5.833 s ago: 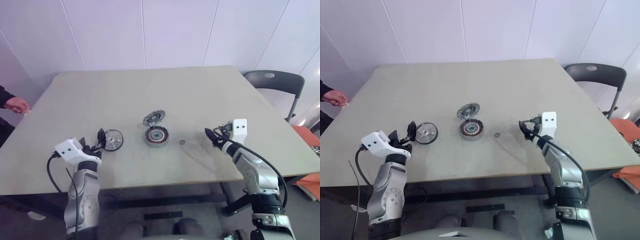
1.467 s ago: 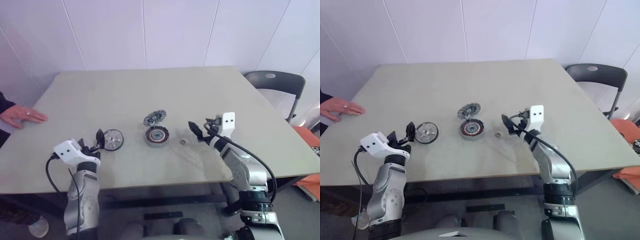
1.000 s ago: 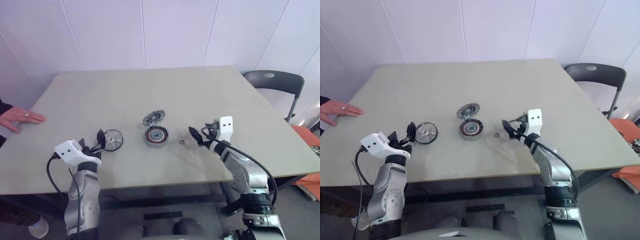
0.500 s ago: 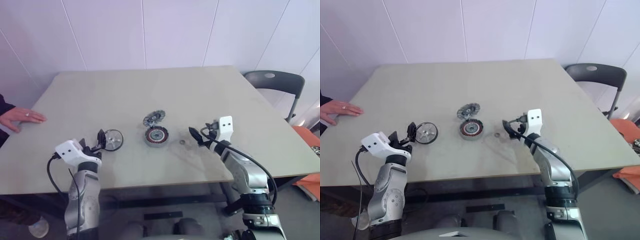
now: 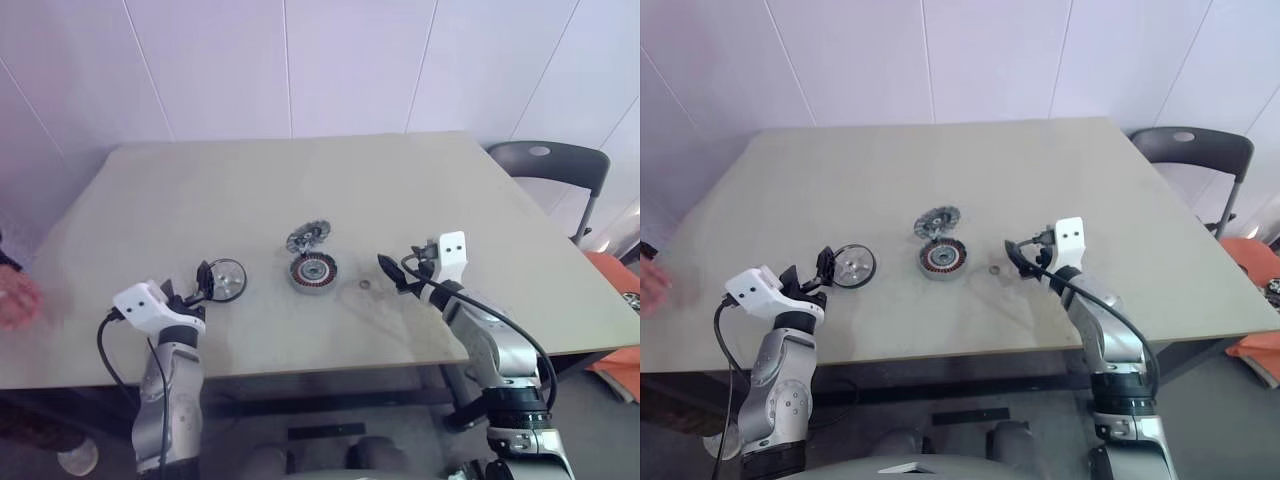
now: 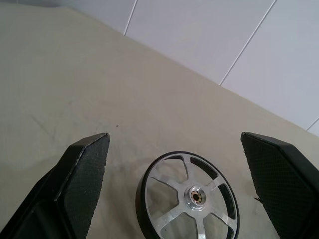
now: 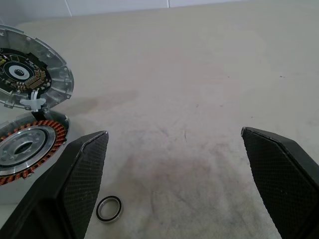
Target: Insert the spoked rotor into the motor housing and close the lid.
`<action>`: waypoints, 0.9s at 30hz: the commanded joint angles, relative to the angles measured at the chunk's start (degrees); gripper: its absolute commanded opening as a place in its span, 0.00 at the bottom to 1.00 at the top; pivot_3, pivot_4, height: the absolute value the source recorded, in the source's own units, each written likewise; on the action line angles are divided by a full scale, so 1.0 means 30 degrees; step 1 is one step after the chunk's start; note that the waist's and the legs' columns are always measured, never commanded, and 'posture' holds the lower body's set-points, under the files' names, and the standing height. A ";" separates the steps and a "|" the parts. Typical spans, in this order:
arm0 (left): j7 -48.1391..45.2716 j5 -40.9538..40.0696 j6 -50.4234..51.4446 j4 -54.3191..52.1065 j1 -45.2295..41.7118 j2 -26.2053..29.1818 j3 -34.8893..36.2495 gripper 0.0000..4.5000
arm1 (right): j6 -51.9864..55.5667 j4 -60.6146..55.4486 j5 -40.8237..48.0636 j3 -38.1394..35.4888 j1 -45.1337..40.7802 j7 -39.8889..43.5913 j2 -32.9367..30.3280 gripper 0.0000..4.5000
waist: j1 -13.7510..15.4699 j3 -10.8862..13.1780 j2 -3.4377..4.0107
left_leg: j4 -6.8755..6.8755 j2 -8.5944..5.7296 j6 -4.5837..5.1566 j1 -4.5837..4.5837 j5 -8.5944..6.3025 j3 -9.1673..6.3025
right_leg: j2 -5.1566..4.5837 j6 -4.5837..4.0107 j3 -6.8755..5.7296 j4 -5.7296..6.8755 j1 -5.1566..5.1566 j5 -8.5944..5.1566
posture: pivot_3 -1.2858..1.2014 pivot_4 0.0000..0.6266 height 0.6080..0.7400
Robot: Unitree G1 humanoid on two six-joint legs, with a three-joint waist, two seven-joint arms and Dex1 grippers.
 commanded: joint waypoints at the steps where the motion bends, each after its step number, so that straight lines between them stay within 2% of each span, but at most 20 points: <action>1: -0.0019 0.0130 -0.0315 -0.0821 -0.0132 0.0024 -0.0131 1.00 | -0.0092 -0.0964 0.0086 -0.0103 -0.0107 0.0062 -0.0209 0.99 | -0.0001 0.0000 0.0000 | 0.0000 0.0000 0.0000 0.0000 0.0000 0.0000 | 0.0000 0.0000 0.0001 0.0000 0.0000 0.0000 | 0.52 0.00 1.00; 27: -0.0157 -0.0081 -0.0274 -0.0973 0.0054 0.0439 0.0176 1.00 | -0.0698 -0.0439 -0.0305 0.0330 -0.0172 -0.0407 0.0478 0.99 | -0.0004 0.0000 0.0000 | -0.0001 0.0000 0.0000 0.0000 0.0000 0.0000 | 0.0000 -0.0006 0.0001 0.0000 -0.0001 -0.0003 | 0.52 0.00 1.00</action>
